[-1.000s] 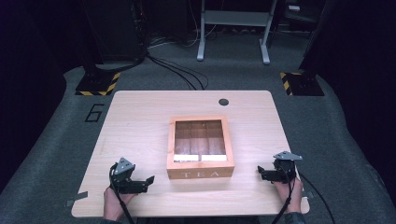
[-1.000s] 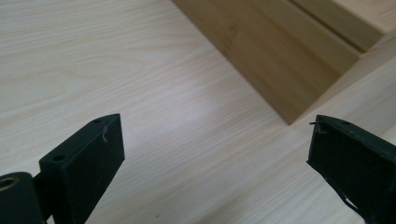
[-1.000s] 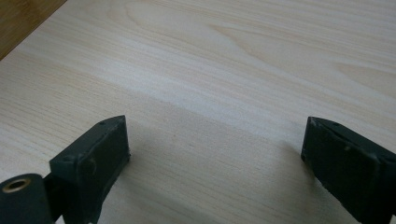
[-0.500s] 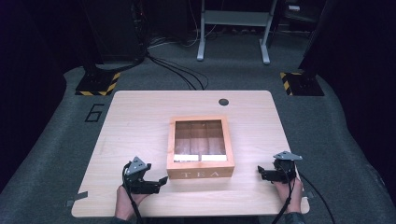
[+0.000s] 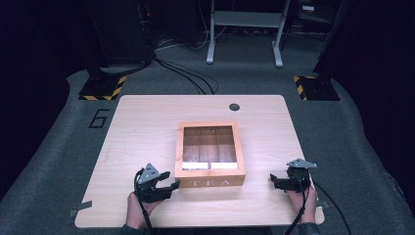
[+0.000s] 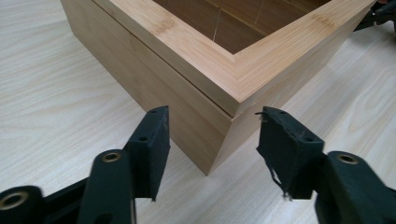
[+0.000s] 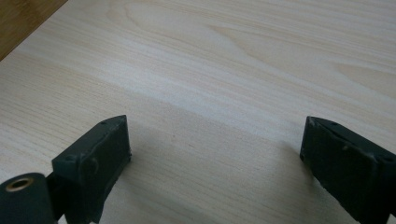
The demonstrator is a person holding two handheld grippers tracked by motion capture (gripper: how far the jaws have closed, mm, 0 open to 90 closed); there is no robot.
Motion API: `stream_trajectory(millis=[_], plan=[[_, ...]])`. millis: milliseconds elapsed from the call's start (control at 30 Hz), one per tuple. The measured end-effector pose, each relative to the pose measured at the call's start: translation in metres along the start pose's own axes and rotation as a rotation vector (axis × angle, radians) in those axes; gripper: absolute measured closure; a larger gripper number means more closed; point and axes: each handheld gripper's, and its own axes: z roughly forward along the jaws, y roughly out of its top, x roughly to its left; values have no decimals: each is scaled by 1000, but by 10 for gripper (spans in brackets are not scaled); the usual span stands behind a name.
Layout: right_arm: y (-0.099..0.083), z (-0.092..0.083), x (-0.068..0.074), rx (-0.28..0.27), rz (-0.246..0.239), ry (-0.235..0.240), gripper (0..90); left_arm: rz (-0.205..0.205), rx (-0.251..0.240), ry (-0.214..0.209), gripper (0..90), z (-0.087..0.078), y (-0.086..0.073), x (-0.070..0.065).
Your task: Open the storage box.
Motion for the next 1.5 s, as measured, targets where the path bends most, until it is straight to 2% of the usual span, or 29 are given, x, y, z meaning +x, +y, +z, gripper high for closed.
stream_trajectory(millis=[67,367,400,867,1267,1500], plan=[[0,0,0,1,4,0,79,14,1,2,473,0,1,0],[0,0,1,-1,11,-3,85,30,-14,0,593,4,1,-5],[0,0,0,-1,11,-3,86,43,-4,-5,602,3,2,-5],[0,-1,0,-2,12,-4,88,75,-18,12,630,2,0,-7],[0,-1,0,-2,12,-4,88,72,-35,18,630,2,-1,-9],[0,-1,0,-2,12,-4,89,83,-44,26,630,2,0,-10]])
